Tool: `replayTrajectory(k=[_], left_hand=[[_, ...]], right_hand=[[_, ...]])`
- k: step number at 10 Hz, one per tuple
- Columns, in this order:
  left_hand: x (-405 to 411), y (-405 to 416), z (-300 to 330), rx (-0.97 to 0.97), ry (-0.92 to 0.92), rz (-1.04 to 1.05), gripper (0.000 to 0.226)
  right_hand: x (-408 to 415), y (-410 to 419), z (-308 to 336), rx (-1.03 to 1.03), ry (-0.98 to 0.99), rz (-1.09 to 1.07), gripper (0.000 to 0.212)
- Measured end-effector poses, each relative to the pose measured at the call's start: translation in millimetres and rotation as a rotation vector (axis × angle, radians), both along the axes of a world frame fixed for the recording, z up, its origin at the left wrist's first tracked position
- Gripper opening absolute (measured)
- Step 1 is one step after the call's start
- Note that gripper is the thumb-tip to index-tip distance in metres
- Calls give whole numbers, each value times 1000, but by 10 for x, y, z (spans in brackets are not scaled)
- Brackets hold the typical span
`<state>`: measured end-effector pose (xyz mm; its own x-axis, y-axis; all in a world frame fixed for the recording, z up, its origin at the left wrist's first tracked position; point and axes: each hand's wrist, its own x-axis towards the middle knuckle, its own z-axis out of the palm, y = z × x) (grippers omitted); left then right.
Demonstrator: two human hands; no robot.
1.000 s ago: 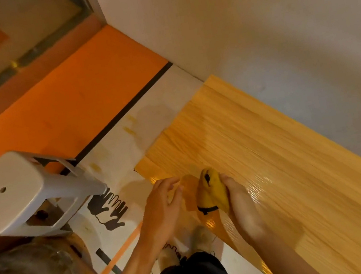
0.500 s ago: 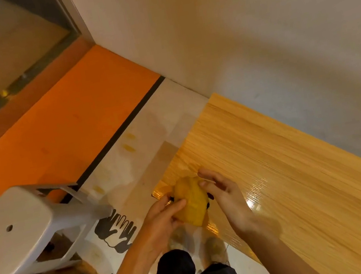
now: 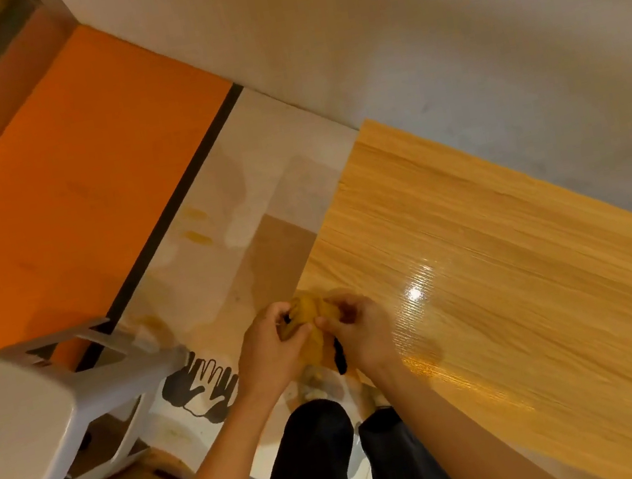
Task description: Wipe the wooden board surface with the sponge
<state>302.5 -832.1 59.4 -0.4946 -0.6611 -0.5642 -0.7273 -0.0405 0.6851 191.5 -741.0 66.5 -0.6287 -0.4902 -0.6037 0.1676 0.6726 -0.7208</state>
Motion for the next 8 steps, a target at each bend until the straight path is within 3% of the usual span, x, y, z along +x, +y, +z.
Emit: replayTrajectory(k=[1, 2, 3, 4, 6, 8], left_hand=[[-14, -23, -60, -180, -124, -129, 28], [-34, -60, -46, -327, -97, -186, 38], [-41, -36, -14, -381, 71, -299, 33], [-29, 18, -20, -360, 115, -405, 23], [-25, 39, -60, -356, 88, -483, 22], [-124, -148, 81, -285, -43, -464, 22]], right_hand=[[-3, -30, -54, 84, 181, 27, 36], [14, -2, -46, 124, 334, 80, 40], [117, 35, -7, 8, 487, 130, 26], [205, 118, 27, -79, 484, 138, 12], [112, 521, 195, -72, 172, -72, 12], [-209, 1067, 599, -87, 87, -213, 15]])
